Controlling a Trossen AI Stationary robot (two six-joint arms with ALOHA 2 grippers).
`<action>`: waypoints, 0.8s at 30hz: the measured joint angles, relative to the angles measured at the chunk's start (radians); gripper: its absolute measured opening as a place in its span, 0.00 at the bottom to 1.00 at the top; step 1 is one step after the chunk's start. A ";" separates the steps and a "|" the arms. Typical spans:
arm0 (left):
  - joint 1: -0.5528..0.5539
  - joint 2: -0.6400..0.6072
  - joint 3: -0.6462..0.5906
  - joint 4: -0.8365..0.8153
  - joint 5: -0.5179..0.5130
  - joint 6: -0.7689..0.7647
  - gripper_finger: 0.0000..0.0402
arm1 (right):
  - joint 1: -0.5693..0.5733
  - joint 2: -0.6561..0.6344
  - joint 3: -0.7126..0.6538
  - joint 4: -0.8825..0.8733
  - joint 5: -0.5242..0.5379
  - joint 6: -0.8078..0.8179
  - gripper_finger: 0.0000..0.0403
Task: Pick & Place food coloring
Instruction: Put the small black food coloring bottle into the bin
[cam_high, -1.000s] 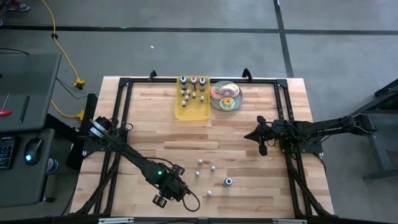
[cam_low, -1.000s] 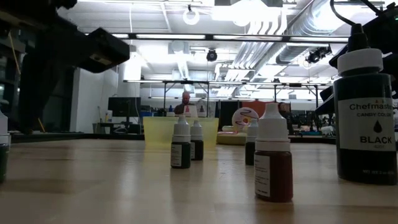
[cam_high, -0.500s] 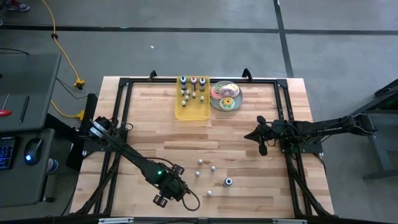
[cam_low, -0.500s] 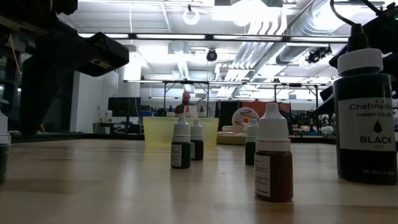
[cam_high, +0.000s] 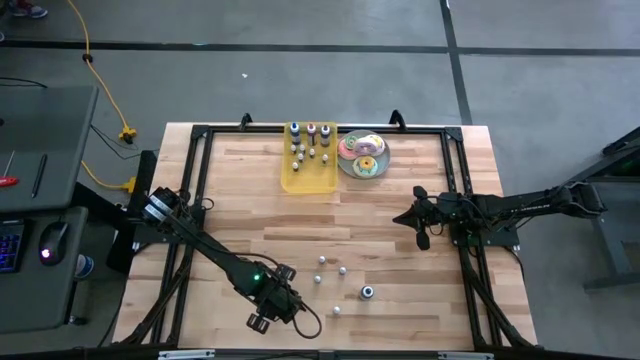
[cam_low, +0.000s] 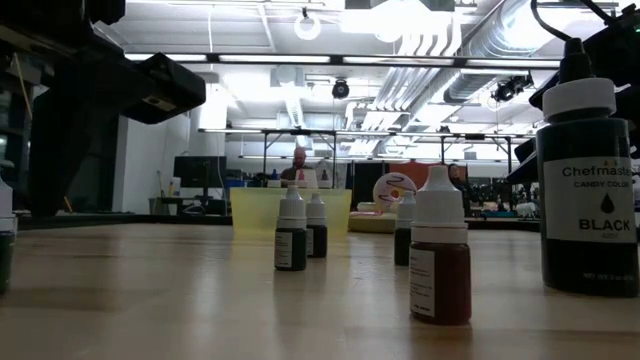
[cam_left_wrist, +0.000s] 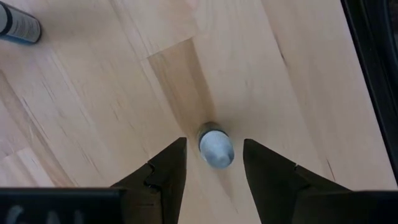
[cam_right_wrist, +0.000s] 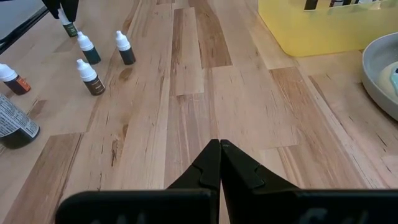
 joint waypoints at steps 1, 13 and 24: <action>0.000 0.000 0.000 0.000 0.000 0.000 0.37 | 0.000 0.000 0.000 0.000 0.000 0.000 0.00; 0.001 -0.002 -0.001 0.017 -0.003 -0.007 0.13 | 0.000 0.000 0.000 0.000 0.000 0.000 0.00; 0.000 -0.003 -0.001 0.016 -0.004 -0.030 0.07 | 0.000 0.000 0.000 0.000 0.000 0.000 0.00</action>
